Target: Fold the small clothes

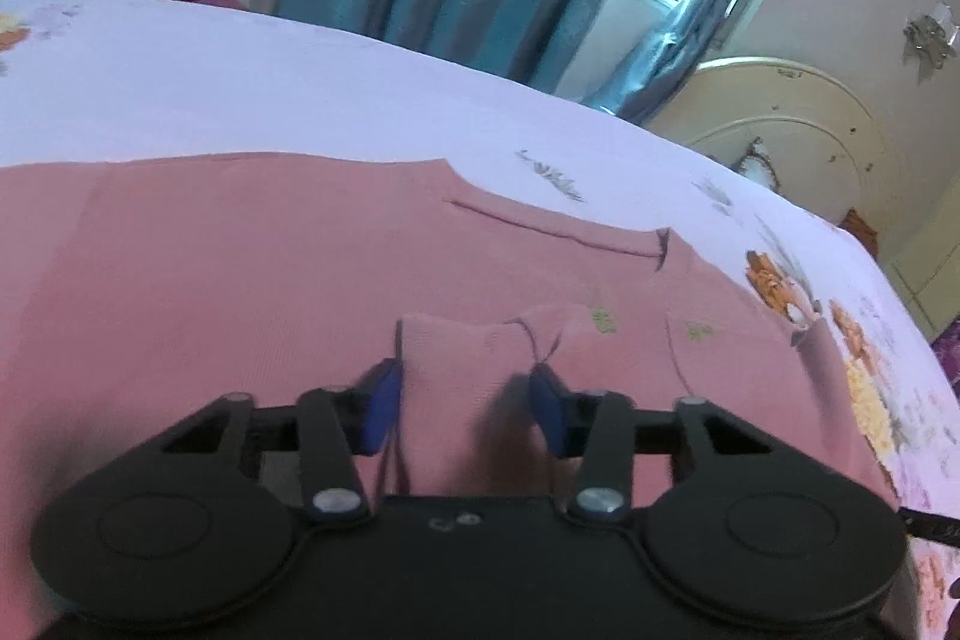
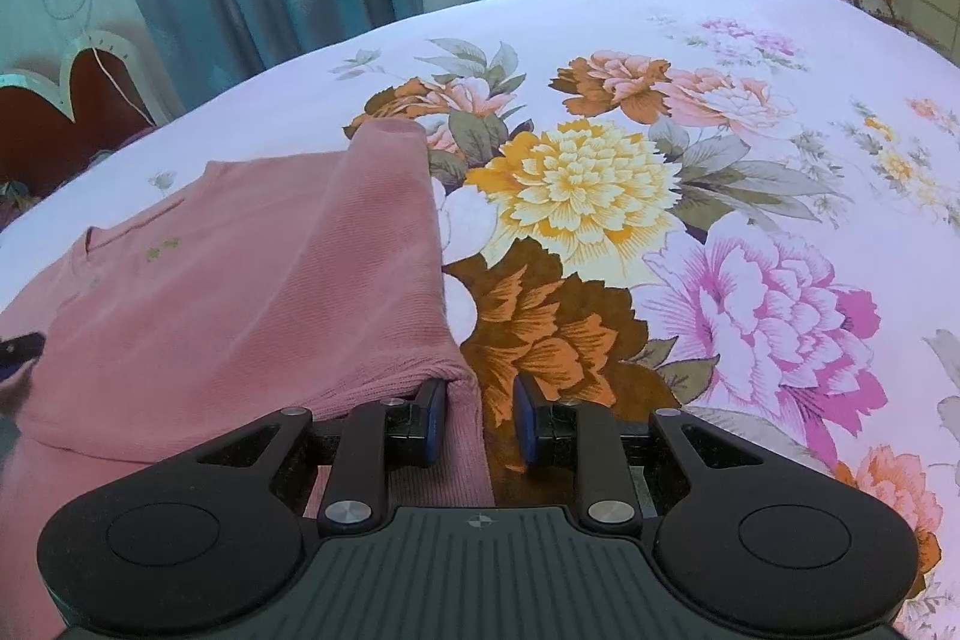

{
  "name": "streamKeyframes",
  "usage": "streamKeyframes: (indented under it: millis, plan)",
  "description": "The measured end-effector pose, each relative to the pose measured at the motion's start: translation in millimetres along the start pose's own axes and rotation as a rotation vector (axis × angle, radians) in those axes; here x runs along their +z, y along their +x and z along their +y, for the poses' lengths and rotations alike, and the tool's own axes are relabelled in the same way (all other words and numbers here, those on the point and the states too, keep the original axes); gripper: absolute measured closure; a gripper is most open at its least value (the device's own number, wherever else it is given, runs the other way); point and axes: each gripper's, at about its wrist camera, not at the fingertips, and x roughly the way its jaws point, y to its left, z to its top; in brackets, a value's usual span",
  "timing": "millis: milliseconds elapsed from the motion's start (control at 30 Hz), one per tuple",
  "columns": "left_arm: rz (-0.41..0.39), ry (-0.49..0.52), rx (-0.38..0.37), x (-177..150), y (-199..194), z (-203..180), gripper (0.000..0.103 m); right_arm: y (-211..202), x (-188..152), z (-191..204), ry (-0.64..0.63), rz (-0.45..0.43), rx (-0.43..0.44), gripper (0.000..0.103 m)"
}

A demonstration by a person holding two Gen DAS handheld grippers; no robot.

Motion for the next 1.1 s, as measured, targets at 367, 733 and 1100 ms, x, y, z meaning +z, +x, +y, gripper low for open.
streamKeyframes:
  millis: [367,733,1100]
  plan:
    - [-0.122,0.0,0.059,-16,-19,1,0.089,-39,9,-14,-0.013,-0.077,0.061,0.079]
    - [-0.117,-0.005,0.01,3,-5,3,0.096,67,104,-7,0.102,-0.031,0.168,0.079]
    - [-0.146,-0.006,0.094,-18,-13,8,0.092,91,97,2,-0.024,0.007,0.083,0.079]
